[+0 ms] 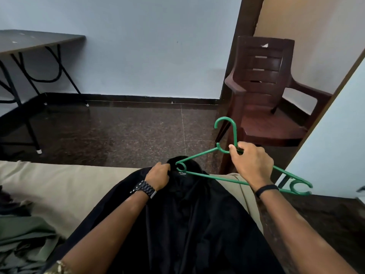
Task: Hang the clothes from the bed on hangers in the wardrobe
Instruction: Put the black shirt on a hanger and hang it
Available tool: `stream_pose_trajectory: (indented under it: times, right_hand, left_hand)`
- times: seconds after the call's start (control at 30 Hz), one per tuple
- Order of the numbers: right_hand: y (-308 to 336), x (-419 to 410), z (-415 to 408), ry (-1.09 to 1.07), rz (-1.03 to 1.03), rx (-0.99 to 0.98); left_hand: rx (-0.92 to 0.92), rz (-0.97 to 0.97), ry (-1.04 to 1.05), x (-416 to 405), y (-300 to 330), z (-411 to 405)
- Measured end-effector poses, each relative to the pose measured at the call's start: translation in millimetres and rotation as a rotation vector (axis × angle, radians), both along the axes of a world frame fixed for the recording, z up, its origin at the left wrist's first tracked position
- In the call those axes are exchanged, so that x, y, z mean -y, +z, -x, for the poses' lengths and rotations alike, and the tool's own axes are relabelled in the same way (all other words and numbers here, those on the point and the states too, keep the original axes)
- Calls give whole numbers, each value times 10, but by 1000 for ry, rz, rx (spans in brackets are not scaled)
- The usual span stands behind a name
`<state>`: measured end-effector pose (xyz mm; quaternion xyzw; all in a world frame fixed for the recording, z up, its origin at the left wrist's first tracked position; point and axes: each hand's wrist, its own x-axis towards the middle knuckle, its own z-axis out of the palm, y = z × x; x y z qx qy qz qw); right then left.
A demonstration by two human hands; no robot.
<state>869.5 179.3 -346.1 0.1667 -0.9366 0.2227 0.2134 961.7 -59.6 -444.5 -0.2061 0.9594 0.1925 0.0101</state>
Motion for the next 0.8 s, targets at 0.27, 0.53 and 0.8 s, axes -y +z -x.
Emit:
stream_pose_trajectory:
  times: [0.27, 0.53, 0.8]
  right_hand:
    - [-106, 221, -39, 155, -44, 152]
    - [-199, 481, -178, 345, 141, 423]
    - [-127, 720, -376, 506, 146, 514]
  left_hand:
    - [-307, -58, 12, -152, 139, -176]
    - [-415, -212, -321, -118, 715, -323]
    - [-251, -270, -272, 66, 964, -393]
